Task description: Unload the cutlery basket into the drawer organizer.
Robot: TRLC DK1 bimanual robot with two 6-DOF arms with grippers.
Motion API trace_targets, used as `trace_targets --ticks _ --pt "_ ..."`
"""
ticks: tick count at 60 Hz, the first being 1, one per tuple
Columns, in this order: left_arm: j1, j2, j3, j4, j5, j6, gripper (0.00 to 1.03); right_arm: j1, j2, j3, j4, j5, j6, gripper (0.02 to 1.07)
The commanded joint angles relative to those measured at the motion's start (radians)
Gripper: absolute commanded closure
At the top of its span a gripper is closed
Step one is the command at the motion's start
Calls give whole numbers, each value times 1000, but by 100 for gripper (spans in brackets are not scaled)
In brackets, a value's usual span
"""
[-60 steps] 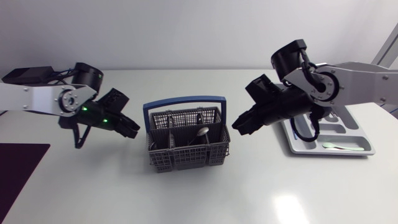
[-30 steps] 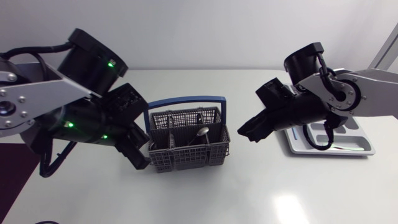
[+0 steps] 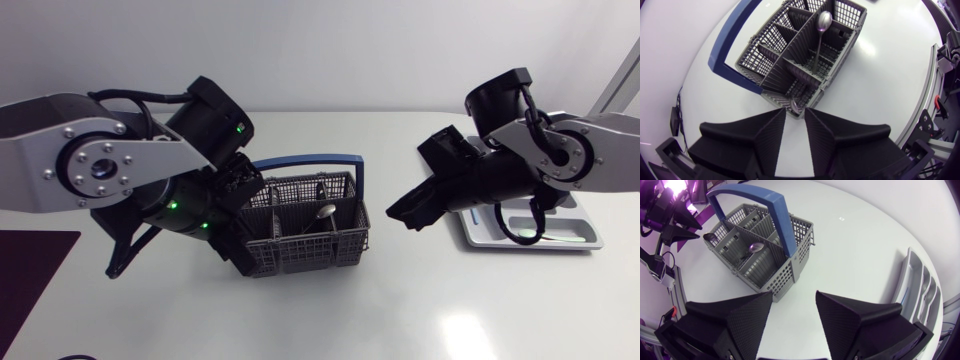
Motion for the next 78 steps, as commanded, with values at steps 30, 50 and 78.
trace_targets --ticks 30,50,78 --pt "-20 89 12 42 -91 -25 71 -5 -13 -56 -7 4 -13 43" --pt "-20 141 -12 86 -141 -23 80 -9 -14 -77 -2 2 -21 43" --pt "-75 104 -15 94 -212 41 100 -9 -16 -90 5 -1 -24 43"
